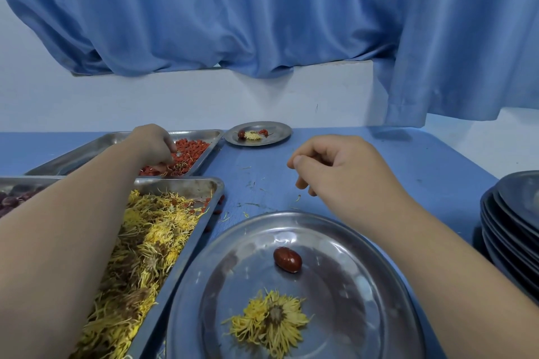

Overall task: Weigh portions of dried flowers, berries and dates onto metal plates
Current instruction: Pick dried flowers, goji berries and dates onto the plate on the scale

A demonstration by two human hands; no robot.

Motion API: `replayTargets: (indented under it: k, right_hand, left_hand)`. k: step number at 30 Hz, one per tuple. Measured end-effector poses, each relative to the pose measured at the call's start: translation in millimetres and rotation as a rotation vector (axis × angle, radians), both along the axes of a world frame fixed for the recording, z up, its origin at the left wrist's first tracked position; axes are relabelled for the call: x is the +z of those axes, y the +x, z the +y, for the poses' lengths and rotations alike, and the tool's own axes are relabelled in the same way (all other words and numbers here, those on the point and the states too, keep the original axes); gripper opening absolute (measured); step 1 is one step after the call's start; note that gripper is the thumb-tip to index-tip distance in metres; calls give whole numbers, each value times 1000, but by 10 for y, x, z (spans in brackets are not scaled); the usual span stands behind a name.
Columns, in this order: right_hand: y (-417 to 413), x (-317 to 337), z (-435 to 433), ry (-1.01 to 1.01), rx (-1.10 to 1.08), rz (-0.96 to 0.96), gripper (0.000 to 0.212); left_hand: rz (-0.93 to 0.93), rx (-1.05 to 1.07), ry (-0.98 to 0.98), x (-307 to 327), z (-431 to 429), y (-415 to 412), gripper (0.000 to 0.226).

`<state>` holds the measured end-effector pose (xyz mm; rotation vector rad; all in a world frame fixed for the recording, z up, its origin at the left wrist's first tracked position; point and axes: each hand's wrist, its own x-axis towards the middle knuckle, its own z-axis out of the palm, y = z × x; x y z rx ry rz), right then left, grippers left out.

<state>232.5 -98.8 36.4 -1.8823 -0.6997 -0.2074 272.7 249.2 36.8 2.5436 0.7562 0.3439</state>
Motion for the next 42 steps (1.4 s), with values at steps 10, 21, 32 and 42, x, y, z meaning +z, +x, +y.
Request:
replayTargets:
  k: [10, 21, 32, 42]
  right_hand:
    - [-13, 27, -2, 5, 5, -3, 20]
    - [-101, 246, -72, 48, -2, -2, 19]
    - [-377, 467, -132, -57, 60, -76, 17]
    - [-831, 435, -326, -42, 53, -240, 16]
  left_hand:
    - [-114, -63, -228, 155, 65, -140, 15]
    - [33, -586, -701, 347, -1010, -870, 22]
    - [207, -768, -417, 197, -1670, -1360, 19]
    - [38, -664, -262, 255, -1820, -1469, 37]
